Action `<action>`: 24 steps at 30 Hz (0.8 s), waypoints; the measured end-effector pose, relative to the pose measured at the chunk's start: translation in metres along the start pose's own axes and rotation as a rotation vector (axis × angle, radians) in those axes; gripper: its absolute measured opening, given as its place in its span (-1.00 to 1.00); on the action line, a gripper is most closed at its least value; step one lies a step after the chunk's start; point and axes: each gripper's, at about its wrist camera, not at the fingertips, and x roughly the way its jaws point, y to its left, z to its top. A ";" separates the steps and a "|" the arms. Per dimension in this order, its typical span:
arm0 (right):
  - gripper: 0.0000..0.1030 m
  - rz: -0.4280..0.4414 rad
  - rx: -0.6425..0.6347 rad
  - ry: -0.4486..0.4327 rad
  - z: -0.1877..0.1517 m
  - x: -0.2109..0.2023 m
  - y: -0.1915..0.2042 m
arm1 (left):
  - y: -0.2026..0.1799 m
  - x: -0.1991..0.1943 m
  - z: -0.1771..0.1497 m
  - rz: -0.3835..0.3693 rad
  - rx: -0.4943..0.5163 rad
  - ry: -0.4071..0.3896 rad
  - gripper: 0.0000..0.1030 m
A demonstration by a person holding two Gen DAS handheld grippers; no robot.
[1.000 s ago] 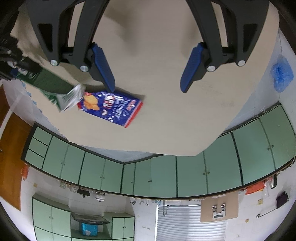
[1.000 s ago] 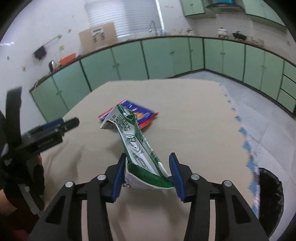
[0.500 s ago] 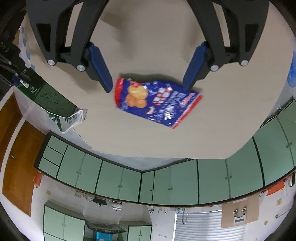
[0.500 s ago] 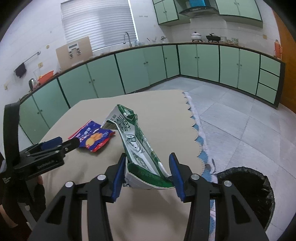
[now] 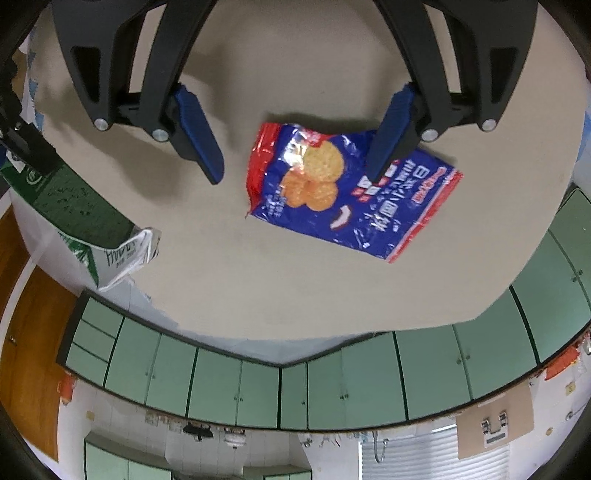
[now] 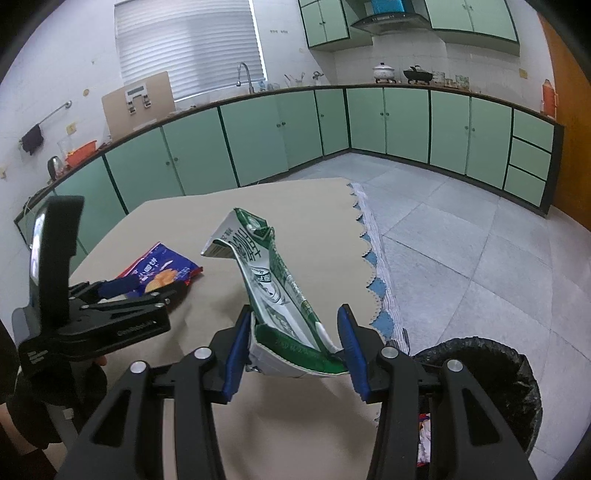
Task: Collect trash
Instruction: 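Grasp the blue snack bag with the left gripper while the right holds the wrapper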
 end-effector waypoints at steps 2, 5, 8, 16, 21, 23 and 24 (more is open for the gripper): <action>-0.10 0.000 0.006 0.005 -0.002 0.002 -0.002 | -0.001 0.010 0.001 0.003 0.007 0.046 0.05; -0.10 0.001 0.010 0.015 -0.004 0.006 -0.003 | 0.002 0.013 0.002 -0.018 -0.004 0.062 -0.14; -0.10 0.004 0.012 0.025 -0.007 0.009 -0.005 | 0.002 0.011 0.003 -0.041 0.004 0.055 -0.48; -0.10 0.004 0.009 0.020 -0.011 0.004 -0.006 | 0.021 0.001 0.000 -0.120 -0.091 0.019 -1.00; -0.10 0.003 0.006 0.016 -0.012 0.000 -0.006 | 0.034 -0.024 -0.014 -0.152 -0.095 -0.012 -1.00; -0.10 0.005 0.004 0.014 -0.012 -0.002 -0.003 | 0.042 -0.037 -0.022 -0.162 -0.092 -0.026 -1.00; -0.10 0.008 0.004 0.013 -0.012 -0.002 -0.002 | 0.045 -0.045 -0.025 -0.165 -0.087 -0.032 -1.00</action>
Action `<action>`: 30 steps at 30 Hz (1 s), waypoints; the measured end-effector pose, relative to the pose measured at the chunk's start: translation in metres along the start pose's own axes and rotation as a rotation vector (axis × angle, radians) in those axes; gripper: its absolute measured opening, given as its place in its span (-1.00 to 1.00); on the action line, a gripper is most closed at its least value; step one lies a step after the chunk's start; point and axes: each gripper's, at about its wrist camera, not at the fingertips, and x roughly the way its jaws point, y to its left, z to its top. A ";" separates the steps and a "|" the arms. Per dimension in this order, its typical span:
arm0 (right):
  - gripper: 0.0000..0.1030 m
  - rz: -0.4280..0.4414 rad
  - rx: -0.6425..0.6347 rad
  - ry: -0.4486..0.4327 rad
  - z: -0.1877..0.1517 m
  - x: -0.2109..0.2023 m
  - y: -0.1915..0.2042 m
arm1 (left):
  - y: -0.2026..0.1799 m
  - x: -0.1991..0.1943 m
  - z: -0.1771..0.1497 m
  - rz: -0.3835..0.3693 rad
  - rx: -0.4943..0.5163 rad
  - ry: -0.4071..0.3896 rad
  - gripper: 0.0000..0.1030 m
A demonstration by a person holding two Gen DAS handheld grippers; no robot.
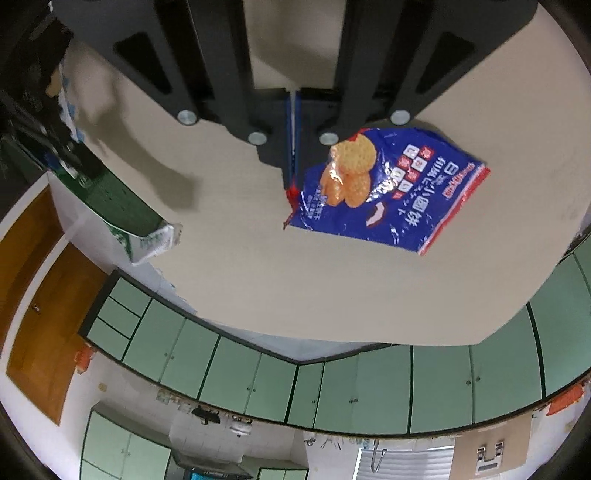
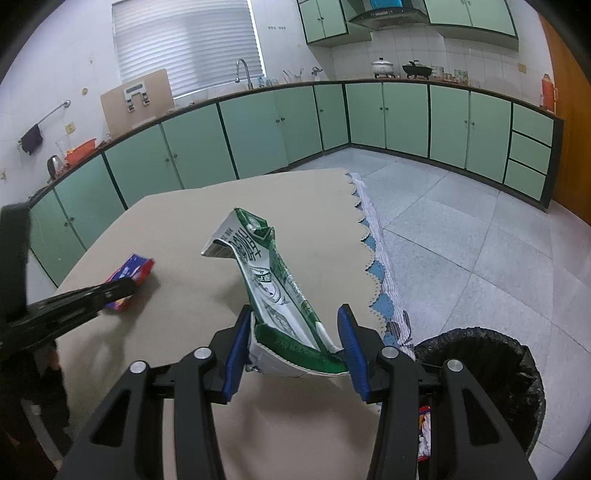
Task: Collect trash
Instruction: 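Grasp the blue snack bag with the left gripper while the right holds the wrapper, then carry the snack bag and green-white wrapper over the black bin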
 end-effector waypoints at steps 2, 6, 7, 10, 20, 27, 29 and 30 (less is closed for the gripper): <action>-0.10 0.003 -0.006 -0.001 -0.001 -0.001 0.002 | 0.003 -0.010 -0.005 -0.015 -0.004 -0.003 -1.00; -0.10 0.010 -0.013 -0.002 -0.003 -0.003 0.005 | 0.011 -0.030 -0.013 -0.047 -0.016 -0.009 -1.00; -0.10 0.011 -0.014 -0.004 -0.003 -0.004 0.005 | 0.011 -0.033 -0.013 -0.051 -0.015 -0.016 -1.00; -0.10 0.013 -0.018 -0.012 -0.002 -0.008 0.007 | 0.009 -0.044 -0.013 -0.068 -0.016 -0.036 -1.00; -0.10 -0.019 -0.025 -0.078 0.013 -0.043 0.011 | -0.030 -0.062 0.002 -0.151 0.029 -0.118 -1.00; -0.10 -0.055 0.018 -0.119 0.019 -0.071 -0.009 | -0.074 -0.070 0.012 -0.235 0.061 -0.162 -1.00; -0.10 -0.072 0.026 -0.127 0.020 -0.079 -0.014 | -0.085 -0.073 0.013 -0.255 0.070 -0.171 -1.00; -0.10 -0.083 0.029 -0.130 0.020 -0.082 -0.017 | -0.089 -0.074 0.013 -0.263 0.073 -0.173 -1.00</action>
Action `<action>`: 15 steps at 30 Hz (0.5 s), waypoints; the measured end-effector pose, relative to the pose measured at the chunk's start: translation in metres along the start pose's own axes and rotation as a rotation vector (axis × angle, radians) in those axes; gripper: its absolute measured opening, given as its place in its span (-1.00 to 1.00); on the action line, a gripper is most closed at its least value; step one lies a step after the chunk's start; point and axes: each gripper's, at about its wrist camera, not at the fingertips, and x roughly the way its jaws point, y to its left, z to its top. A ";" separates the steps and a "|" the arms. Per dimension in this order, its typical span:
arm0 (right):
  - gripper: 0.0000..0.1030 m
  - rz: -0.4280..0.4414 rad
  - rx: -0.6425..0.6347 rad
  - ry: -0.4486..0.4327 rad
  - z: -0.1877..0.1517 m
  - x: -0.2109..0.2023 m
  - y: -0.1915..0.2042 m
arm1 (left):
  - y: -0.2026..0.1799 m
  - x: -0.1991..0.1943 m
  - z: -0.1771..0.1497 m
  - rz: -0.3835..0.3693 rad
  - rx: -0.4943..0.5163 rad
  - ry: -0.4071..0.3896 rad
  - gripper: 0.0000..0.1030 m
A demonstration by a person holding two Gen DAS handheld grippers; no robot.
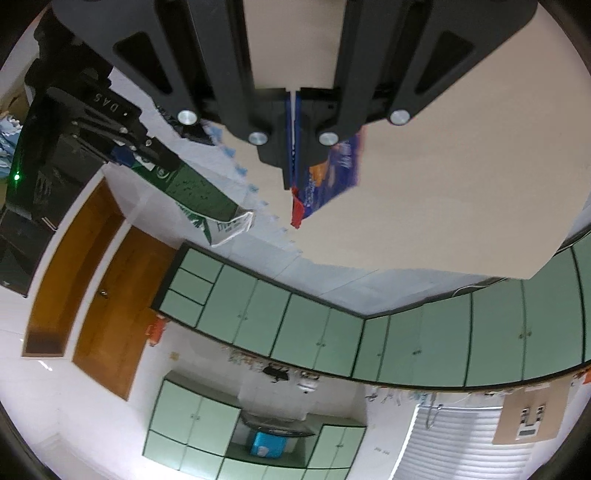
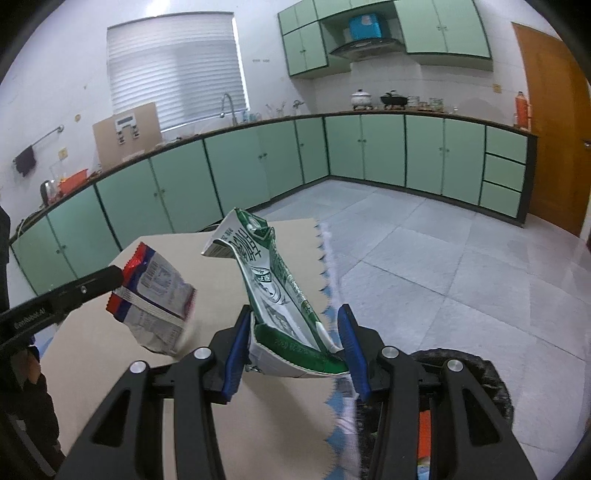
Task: Collect trash
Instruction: 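Carry the snack bag and green-white wrapper over the black bin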
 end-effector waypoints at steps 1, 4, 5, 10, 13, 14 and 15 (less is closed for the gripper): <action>-0.10 -0.015 0.004 -0.002 0.000 -0.004 -0.004 | -0.006 0.001 0.001 -0.012 0.003 -0.002 -1.00; -0.10 -0.040 0.022 -0.010 0.003 -0.014 -0.013 | -0.022 0.002 0.003 -0.041 0.018 -0.009 -1.00; -0.10 -0.048 0.023 -0.012 0.004 -0.016 -0.015 | -0.028 0.003 0.004 -0.050 0.025 -0.011 -1.00; -0.10 -0.087 0.025 -0.029 0.008 -0.033 -0.024 | -0.052 0.005 0.007 -0.093 0.050 -0.016 -1.00; -0.10 -0.107 0.026 -0.035 0.009 -0.042 -0.027 | -0.062 0.004 0.005 -0.111 0.063 -0.021 -1.00; -0.10 -0.113 0.027 -0.037 0.009 -0.044 -0.028 | -0.066 0.004 0.005 -0.118 0.068 -0.021 -1.00; -0.10 -0.118 0.029 -0.039 0.009 -0.046 -0.027 | -0.069 0.004 0.005 -0.122 0.073 -0.021 -1.00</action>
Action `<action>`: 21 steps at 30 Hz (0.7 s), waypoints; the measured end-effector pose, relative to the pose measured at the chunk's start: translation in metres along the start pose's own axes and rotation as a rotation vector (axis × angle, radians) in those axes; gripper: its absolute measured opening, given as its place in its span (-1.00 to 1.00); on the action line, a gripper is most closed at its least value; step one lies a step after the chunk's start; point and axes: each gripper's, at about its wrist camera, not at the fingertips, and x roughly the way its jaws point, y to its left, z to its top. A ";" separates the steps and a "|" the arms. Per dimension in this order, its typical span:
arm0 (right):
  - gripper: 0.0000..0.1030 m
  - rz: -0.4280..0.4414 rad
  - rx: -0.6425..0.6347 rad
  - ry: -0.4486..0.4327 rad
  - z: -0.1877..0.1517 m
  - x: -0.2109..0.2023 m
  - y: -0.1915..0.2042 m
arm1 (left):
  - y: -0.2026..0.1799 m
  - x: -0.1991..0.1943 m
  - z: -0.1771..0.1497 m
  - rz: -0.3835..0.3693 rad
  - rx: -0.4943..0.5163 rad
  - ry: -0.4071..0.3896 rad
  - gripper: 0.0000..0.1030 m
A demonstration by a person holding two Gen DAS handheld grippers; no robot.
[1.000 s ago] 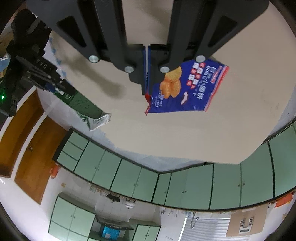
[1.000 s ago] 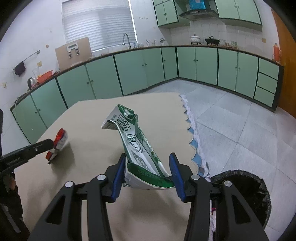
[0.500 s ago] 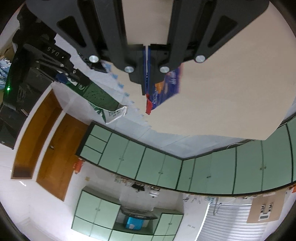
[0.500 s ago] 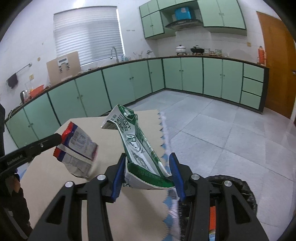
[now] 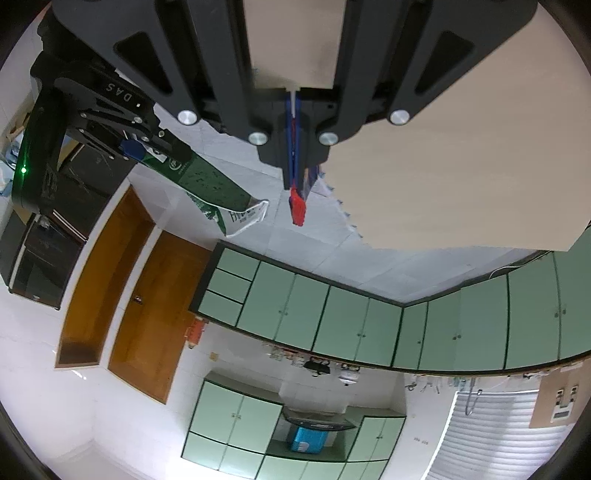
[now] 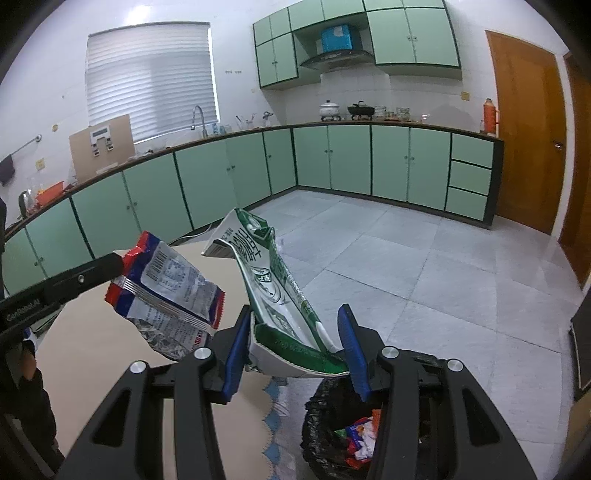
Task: Collect trash
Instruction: 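Carry the snack bag and green-white wrapper over the black bin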
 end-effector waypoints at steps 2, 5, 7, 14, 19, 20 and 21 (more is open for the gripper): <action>-0.10 -0.009 0.004 -0.006 0.001 -0.003 -0.001 | -0.003 0.000 0.000 -0.005 0.008 -0.001 -1.00; -0.10 -0.025 0.011 -0.014 0.002 -0.008 -0.003 | -0.011 0.000 -0.002 -0.011 0.023 -0.002 -1.00; -0.10 -0.034 0.017 -0.018 0.002 -0.011 -0.006 | -0.018 0.000 -0.002 -0.018 0.031 0.000 -1.00; -0.10 -0.068 0.030 -0.033 -0.003 -0.028 -0.023 | -0.039 0.009 -0.002 -0.052 0.058 0.006 -1.00; -0.10 -0.114 0.062 -0.034 -0.011 -0.040 -0.048 | -0.062 0.025 -0.007 -0.093 0.082 0.022 -1.00; -0.10 -0.122 0.067 -0.033 -0.013 -0.042 -0.052 | -0.068 0.029 -0.009 -0.104 0.088 0.026 -1.00; -0.10 -0.134 0.073 -0.031 -0.016 -0.044 -0.058 | -0.070 0.033 -0.011 -0.111 0.092 0.029 -1.00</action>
